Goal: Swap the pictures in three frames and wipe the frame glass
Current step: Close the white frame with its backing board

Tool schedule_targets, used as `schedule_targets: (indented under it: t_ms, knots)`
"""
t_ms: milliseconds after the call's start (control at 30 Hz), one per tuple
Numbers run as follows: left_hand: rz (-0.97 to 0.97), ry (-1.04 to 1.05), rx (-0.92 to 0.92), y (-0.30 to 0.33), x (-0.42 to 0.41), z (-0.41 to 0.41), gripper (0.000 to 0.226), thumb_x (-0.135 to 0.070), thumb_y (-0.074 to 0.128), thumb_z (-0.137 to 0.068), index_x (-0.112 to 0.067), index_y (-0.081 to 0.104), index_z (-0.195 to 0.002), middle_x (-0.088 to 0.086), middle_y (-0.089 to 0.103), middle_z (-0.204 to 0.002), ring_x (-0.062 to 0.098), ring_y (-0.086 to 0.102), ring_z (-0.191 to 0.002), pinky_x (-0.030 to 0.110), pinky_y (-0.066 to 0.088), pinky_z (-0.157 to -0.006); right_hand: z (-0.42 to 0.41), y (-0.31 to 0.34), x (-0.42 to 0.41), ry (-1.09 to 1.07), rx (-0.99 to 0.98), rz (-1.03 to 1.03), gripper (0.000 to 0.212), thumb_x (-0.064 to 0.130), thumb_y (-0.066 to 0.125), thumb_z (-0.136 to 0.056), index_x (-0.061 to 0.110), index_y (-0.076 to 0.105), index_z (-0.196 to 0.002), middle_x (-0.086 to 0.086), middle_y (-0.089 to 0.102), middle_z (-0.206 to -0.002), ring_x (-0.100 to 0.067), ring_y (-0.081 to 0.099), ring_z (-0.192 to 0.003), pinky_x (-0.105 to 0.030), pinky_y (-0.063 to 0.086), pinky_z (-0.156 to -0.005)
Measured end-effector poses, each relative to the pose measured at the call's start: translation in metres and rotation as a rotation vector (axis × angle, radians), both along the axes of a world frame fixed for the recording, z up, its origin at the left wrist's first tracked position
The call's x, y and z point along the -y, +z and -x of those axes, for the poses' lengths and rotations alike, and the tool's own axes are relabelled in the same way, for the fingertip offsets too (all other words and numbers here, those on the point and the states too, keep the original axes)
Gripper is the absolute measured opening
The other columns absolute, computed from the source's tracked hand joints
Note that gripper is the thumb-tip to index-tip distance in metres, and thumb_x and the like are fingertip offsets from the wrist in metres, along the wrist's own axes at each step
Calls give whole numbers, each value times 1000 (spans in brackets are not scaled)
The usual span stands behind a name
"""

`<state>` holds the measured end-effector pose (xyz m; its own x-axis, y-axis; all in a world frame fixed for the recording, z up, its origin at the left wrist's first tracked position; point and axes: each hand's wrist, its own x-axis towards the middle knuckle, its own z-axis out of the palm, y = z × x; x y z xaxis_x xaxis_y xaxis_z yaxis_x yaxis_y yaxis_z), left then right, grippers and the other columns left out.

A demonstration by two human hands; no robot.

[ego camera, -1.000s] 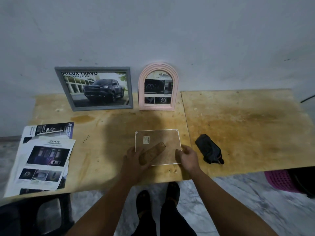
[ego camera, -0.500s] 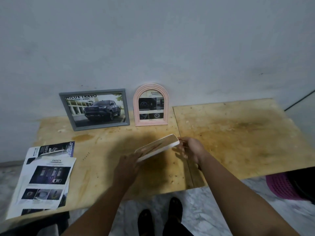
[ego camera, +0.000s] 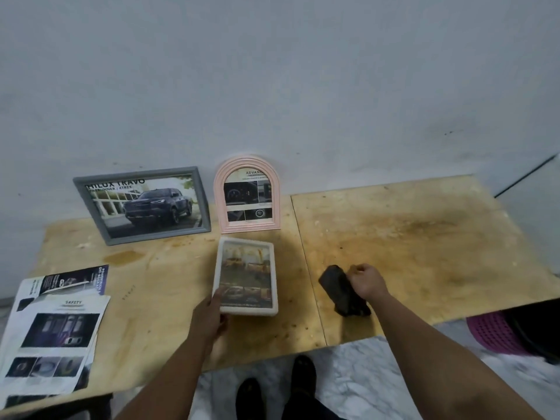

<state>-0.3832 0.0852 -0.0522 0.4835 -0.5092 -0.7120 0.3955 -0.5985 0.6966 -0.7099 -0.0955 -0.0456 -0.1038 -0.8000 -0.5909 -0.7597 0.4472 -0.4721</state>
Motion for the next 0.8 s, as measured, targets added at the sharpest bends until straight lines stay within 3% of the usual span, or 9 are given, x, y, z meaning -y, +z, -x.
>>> schedule_targets:
  t_ms: [100, 200, 267, 367, 433, 533, 633, 733, 800]
  knots:
    - [-39, 37, -88, -18, -5, -1, 34, -34, 62, -103, -1, 65, -93, 16, 68, -68, 29, 63, -62, 38, 57, -64, 3, -17, 3, 137, -109, -63, 71, 50, 69, -91, 10, 46, -145, -14, 61, -132, -33, 61, -112, -35, 48, -80]
    - [-82, -31, -83, -36, -10, -2, 32, -19, 51, -108, 13, 54, -110, 9, 43, -47, 21, 37, -38, 27, 38, -43, 0, -33, 3, 167, -186, -67, 84, 62, 73, -79, 17, 45, -143, -10, 60, -132, -33, 61, -113, -43, 53, -89]
    - [-145, -58, -14, -46, -14, -1, 27, -13, 52, -106, 12, 56, -116, 13, 45, -51, 20, 38, -41, 28, 38, -44, -4, -32, 0, 153, -181, -38, 74, 55, 76, -79, 18, 48, -137, -9, 64, -123, -31, 64, -107, -39, 53, -82]
    - [-217, -95, 103, -57, -17, 1, 19, -17, 64, -100, -1, 68, -109, 20, 70, -78, 30, 63, -66, 37, 51, -60, -7, -31, 0, 134, -105, -52, 56, 37, 79, -85, 12, 57, -130, -9, 69, -115, -24, 63, -93, -32, 49, -72]
    - [-249, -149, 205, -61, -17, 4, 20, -22, 67, -98, -6, 71, -109, 19, 75, -98, 35, 70, -87, 47, 60, -80, -4, -34, 4, 71, 9, -108, 49, 28, 81, -85, 8, 64, -127, -12, 70, -118, -25, 65, -96, -32, 51, -72]
    - [-299, -213, 337, -56, -15, 12, 29, -25, 71, -96, -8, 70, -119, 18, 72, -118, 37, 66, -107, 47, 54, -96, 0, -27, 8, -270, 389, -284, 33, 16, 82, -85, 3, 67, -111, -20, 69, -117, -31, 67, -96, -43, 60, -76]
    - [-331, -204, 373, -51, -12, 19, 51, -22, 73, -95, -6, 58, -141, 23, 61, -140, 42, 57, -126, 49, 47, -109, 2, -10, 8, -531, 768, -502, 34, 21, 76, -90, 3, 65, -116, -20, 71, -111, -35, 70, -94, -40, 59, -65]
    - [-335, -241, 360, -42, -9, 25, 54, -22, 72, -96, -8, 53, -146, 26, 56, -143, 45, 55, -127, 51, 49, -107, 3, -2, 12, -530, 956, -557, 41, 26, 67, -95, 1, 61, -127, -19, 67, -108, -33, 67, -84, -36, 57, -56]
    - [-314, -243, 340, -34, -7, 31, 54, -21, 72, -96, -9, 53, -146, 25, 57, -141, 44, 57, -125, 51, 51, -104, 1, 3, 15, -500, 1066, -596, 43, 22, 62, -96, -1, 59, -133, -20, 65, -110, -36, 65, -88, -40, 58, -63]
